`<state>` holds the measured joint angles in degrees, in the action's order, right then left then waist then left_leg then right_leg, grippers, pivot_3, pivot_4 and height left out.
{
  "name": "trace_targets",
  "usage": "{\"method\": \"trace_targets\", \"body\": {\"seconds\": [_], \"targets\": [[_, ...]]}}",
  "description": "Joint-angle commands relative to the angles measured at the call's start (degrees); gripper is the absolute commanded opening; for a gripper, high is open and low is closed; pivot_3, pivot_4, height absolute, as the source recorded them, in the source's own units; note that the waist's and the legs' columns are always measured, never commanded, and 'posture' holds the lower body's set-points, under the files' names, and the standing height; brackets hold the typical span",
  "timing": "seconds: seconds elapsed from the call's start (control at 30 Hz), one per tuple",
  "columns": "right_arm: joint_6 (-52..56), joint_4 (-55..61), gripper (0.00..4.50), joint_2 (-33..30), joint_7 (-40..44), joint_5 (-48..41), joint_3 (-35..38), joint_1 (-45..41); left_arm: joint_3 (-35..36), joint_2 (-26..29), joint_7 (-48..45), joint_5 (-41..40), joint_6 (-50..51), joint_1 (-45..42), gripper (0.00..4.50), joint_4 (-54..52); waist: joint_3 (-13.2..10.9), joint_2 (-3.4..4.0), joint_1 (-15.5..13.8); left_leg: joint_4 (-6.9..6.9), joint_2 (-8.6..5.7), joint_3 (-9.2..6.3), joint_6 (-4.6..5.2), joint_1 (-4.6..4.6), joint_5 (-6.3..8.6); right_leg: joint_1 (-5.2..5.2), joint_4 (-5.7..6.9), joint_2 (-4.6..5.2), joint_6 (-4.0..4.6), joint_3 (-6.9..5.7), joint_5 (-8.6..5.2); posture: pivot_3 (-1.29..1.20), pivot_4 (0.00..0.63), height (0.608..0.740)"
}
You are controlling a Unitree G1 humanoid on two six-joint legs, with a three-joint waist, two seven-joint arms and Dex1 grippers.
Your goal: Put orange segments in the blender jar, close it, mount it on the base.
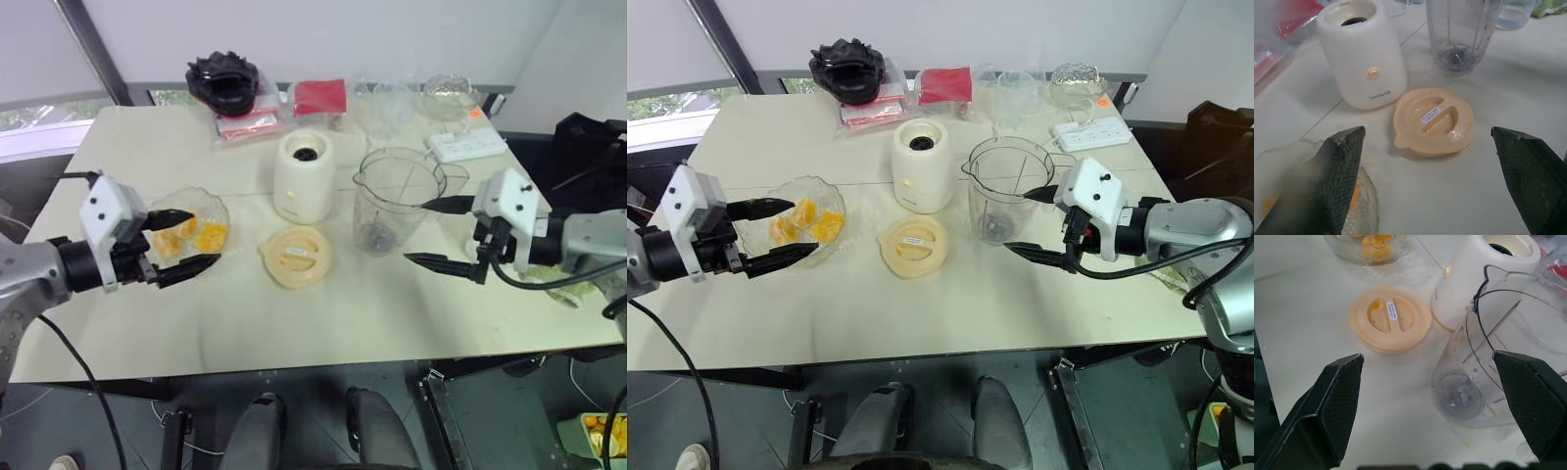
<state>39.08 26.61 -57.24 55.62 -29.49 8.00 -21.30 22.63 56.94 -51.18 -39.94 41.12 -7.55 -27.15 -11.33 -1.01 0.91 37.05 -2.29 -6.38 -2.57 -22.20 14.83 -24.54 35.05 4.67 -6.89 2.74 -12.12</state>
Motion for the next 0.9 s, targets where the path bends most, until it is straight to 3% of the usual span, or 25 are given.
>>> {"method": "trace_targets", "body": {"seconds": [0.03,0.2,0.37,0.5,0.7,0.8,0.9], "targets": [[-0.12,2.05,4.41,-0.05,-0.76,-0.88,1.57,-0.71,-0.44,1.41,-1.24,0.67,-0.83,-1.06,4.31,0.79,0.0,0.0,0.05,0.0,0.0,0.0,0.0,0.0,0.0,0.0,0.0,0.0,0.0,0.0,0.0,0.0,0.15,0.74],[0.46,3.27,4.41,0.92,-2.58,-1.75,1.69,-0.12,-1.7,2.54,-2.94,2.23,-1.92,-2.46,4.31,3.65,-0.01,-0.01,-0.02,0.0,0.0,0.0,0.0,0.0,0.0,-0.01,0.0,-0.01,0.0,0.0,0.0,0.0,0.15,0.74],[1.58,5.5,4.41,2.76,-5.13,-2.75,1.15,0.44,-6.05,7.04,-9.24,9.08,-8.83,-6.03,4.31,14.91,-0.01,0.02,0.01,-0.01,-0.01,0.02,0.0,0.0,0.0,-0.03,0.01,-0.01,0.01,0.0,0.0,0.0,0.15,0.74],[1.57,7.44,4.41,4.88,-7.48,-2.47,-0.36,2.18,-20.8,10.28,-19.79,24.72,-25.85,-18.12,4.31,39.06,-0.01,0.02,-0.24,0.01,-0.02,0.04,0.0,-0.01,0.0,-0.04,0.02,-0.01,0.02,-0.01,0.0,0.0,0.15,0.74],[2.74,10.41,4.41,6.75,-10.56,-3.07,-0.83,4.47,-35.78,3.48,-27.6,42.11,-46.47,-41.87,4.31,72.22,-0.02,-0.09,-0.36,0.08,-0.07,0.03,0.01,-0.2,-0.01,-0.13,0.01,-0.01,-0.05,-0.04,0.07,0.0,0.15,0.74],[3.68,12.26,4.41,7.27,-12.29,-2.77,-1.37,6.58,-42.76,-2.74,-24.78,52.04,-52.93,-53.63,4.31,88.31,0.01,-0.22,-0.42,0.1,-0.11,0.04,0.02,-0.23,0.0,-0.13,0.0,0.02,-0.25,-0.03,0.14,0.0,0.15,0.74],[4.72,13.14,4.41,7.43,-13.06,-3.47,-1.68,6.47,-46.13,-6.47,-21.72,57.54,-56.99,-58.92,4.31,96.45,0.01,-0.23,-0.1,0.11,-0.11,0.0,0.04,-0.24,0.01,-0.12,0.03,0.02,-0.31,-0.04,0.13,0.0,0.15,0.74]]}}
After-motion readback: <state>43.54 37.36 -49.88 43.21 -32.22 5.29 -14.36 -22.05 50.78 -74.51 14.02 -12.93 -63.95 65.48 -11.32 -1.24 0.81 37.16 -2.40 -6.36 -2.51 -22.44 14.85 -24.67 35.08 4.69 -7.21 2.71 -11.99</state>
